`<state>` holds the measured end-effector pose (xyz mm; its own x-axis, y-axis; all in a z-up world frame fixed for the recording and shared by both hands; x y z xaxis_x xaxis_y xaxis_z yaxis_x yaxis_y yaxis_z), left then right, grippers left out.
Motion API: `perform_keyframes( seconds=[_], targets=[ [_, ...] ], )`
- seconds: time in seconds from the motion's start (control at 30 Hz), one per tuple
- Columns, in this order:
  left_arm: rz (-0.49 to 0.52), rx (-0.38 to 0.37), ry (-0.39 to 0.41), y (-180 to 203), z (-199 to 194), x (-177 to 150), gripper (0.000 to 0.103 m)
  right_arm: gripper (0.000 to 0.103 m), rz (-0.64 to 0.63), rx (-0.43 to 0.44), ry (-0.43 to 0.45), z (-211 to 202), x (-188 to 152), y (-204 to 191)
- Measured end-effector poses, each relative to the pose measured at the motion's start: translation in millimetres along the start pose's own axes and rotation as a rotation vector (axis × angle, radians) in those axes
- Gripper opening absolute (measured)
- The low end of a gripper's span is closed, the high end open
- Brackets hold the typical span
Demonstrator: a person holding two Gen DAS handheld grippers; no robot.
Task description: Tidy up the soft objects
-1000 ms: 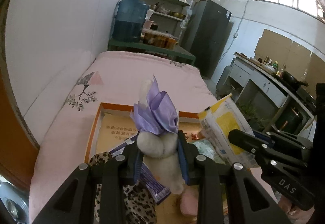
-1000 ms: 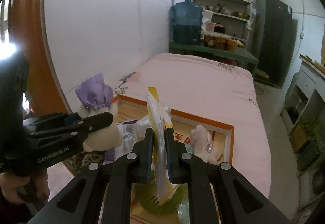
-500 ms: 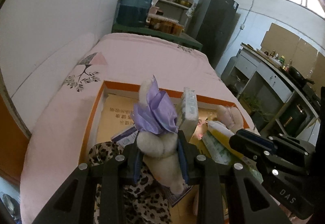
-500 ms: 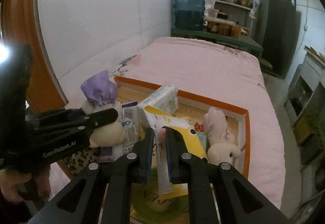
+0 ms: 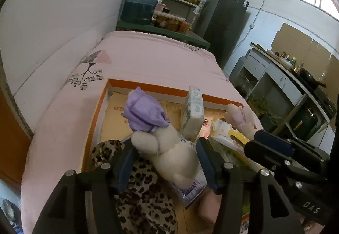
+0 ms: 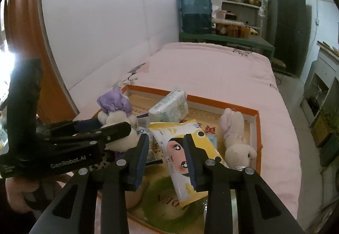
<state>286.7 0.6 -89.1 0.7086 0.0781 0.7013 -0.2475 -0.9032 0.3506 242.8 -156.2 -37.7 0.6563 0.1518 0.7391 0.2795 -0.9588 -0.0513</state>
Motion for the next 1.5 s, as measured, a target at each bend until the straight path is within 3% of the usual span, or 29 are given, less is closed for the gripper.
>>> perform_keyframes(
  seconds=[0.33,0.9,1.5],
  targets=[
    [0.042,0.051,0.058,9.4,-33.3,-7.1,0.059,0.048,0.05,0.003,0.017,-24.5,-11.9,-1.2],
    [0.07,-0.005,0.098,41.7,-91.6,-30.2,0.062,0.049,0.132,-0.009,0.041,-80.8,-40.0,-8.4],
    [0.122,0.064,0.16,80.7,-167.7,-75.2,0.062,0.05,0.201,-0.16,0.109,-170.1,-84.5,-32.8]
  ],
)
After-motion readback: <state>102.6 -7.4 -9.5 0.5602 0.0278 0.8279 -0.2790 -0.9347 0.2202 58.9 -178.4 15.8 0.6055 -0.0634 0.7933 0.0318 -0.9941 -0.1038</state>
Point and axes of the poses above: each gripper's, at about its wrist camera, not at the fingertips, and z roughly the way its jaws point, y to its right, x to its top, the point moved 1 cm from there along z, roughly the way its jaws point, and after that the axes turned 5 degrees about -x, right-handed, at the moved point
